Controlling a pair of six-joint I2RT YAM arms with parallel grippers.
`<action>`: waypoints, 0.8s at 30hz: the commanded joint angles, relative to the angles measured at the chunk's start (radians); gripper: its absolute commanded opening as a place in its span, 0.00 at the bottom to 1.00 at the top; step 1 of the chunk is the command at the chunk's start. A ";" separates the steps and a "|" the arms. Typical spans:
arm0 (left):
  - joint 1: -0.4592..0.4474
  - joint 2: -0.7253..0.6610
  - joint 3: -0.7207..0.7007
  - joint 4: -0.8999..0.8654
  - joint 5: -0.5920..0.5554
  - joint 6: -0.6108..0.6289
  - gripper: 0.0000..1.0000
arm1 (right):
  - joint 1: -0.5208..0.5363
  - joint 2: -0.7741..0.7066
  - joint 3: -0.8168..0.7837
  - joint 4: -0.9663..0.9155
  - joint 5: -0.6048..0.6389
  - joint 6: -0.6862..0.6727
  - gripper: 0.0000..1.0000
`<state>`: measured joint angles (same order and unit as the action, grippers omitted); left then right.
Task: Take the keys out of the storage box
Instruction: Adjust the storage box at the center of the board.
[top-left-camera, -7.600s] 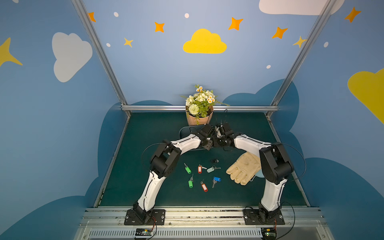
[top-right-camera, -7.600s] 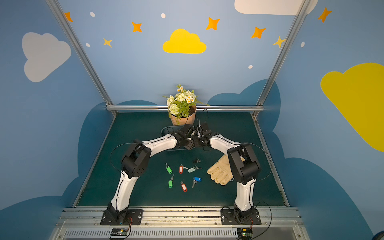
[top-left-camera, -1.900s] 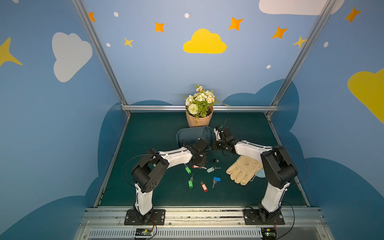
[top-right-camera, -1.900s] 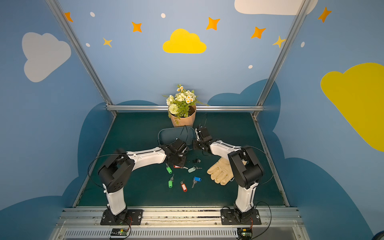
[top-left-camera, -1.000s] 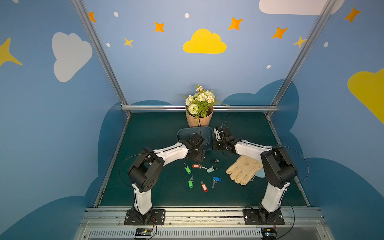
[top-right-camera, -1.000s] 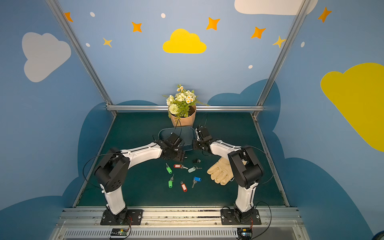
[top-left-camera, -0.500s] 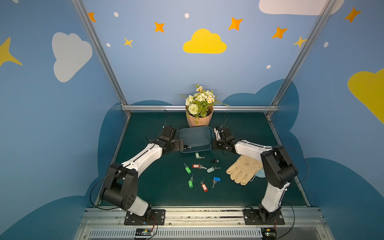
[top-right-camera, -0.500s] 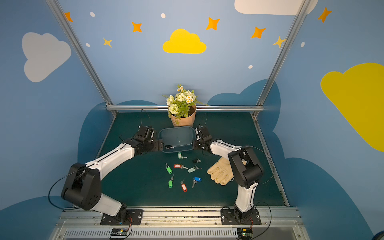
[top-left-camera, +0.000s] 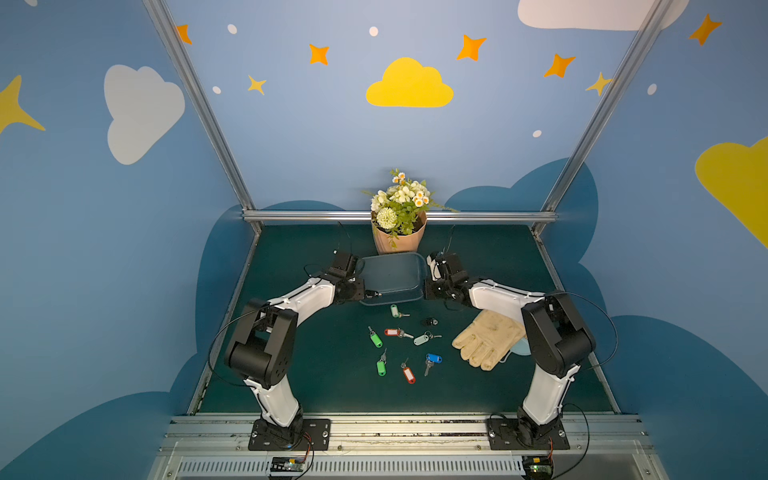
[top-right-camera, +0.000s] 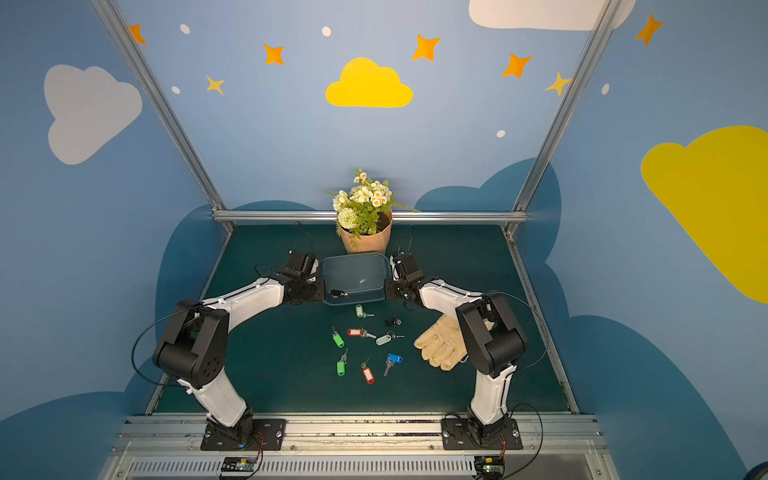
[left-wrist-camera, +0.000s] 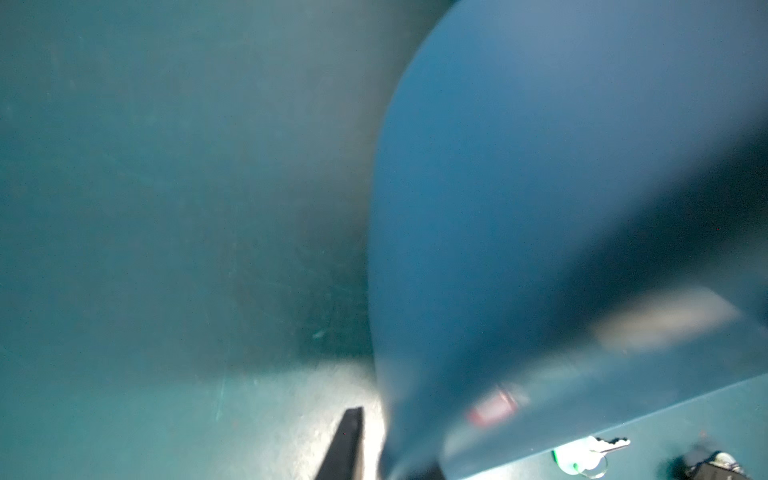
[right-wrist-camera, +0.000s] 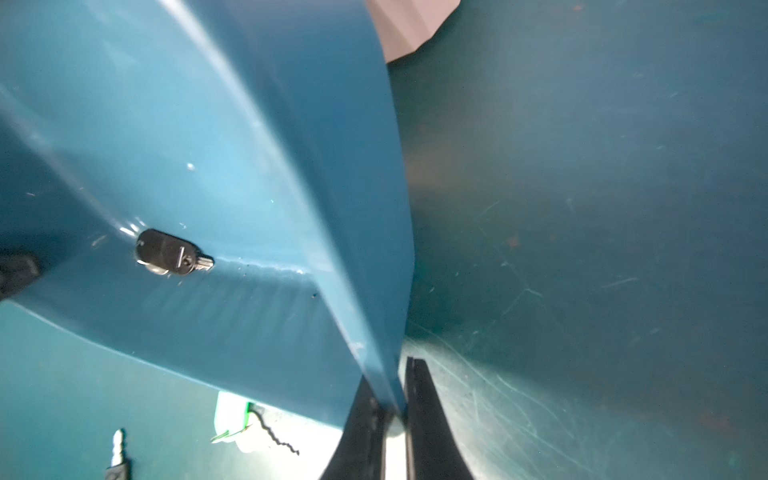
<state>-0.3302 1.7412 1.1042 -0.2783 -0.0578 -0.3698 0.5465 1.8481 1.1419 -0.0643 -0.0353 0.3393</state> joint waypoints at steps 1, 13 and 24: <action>0.006 0.000 0.019 -0.012 -0.026 0.000 0.11 | -0.005 -0.001 0.036 -0.058 0.042 -0.023 0.00; 0.003 -0.046 -0.012 -0.028 -0.098 -0.027 0.03 | -0.006 -0.277 -0.075 -0.246 0.121 -0.041 0.59; -0.032 -0.095 -0.101 0.082 -0.144 -0.049 0.03 | 0.268 -0.109 0.053 -0.099 -0.123 -0.003 0.76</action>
<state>-0.3519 1.6787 1.0298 -0.2462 -0.1802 -0.4084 0.7742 1.6176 1.1080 -0.1848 -0.0971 0.3321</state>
